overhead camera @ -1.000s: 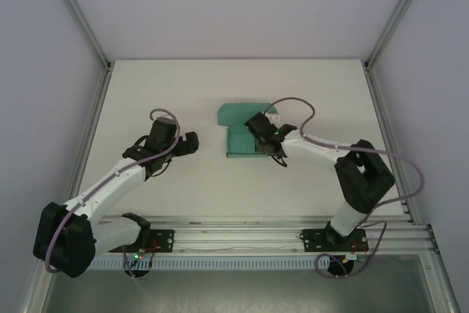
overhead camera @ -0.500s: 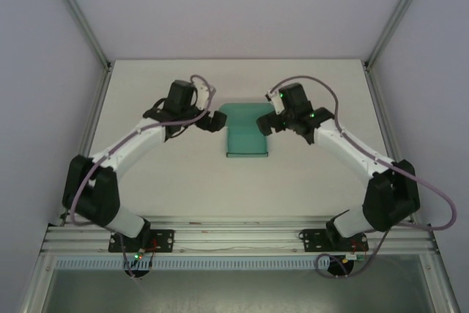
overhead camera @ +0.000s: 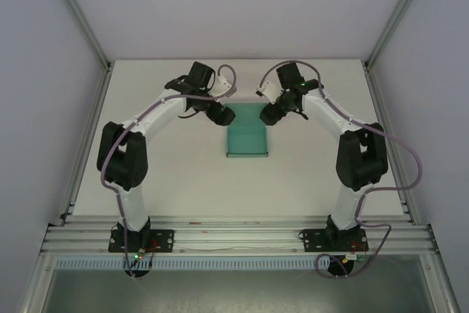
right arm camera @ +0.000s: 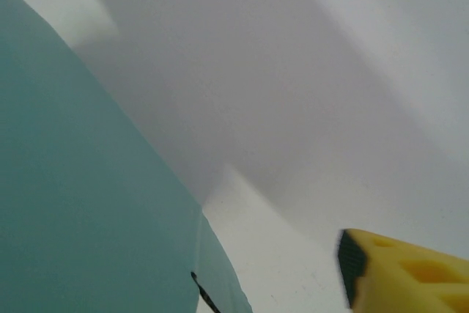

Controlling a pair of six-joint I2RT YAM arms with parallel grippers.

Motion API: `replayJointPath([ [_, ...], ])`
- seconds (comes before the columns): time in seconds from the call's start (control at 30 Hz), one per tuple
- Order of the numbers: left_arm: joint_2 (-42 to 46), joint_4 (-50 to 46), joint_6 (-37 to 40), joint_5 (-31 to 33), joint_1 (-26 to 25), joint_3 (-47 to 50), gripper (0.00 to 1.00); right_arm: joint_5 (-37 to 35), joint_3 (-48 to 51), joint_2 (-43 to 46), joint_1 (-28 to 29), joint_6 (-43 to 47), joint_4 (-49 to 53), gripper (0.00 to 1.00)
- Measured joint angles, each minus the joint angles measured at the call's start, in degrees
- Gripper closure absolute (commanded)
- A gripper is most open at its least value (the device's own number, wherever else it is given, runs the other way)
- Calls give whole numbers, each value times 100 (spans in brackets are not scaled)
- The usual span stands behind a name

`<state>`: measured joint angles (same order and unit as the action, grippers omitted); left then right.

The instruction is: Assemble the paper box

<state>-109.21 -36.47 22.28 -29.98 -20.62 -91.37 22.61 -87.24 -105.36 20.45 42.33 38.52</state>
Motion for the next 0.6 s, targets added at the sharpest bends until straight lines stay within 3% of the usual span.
replayJointPath([
  [0.1, -321, -262, 118, -4, 0, -203, 44, 66, -48, -24, 0, 57, 131, 54],
  [0.3, -446, -463, 111, -4, 0, -197, 56, 98, -79, -24, 0, -20, 221, 67],
  [0.43, -439, -444, 20, 0, 0, -190, 57, 98, -107, -24, 0, -52, 302, 69],
  [0.6, -439, -435, -31, -2, 0, -190, 67, 98, -205, -26, 0, -50, 424, 73],
])
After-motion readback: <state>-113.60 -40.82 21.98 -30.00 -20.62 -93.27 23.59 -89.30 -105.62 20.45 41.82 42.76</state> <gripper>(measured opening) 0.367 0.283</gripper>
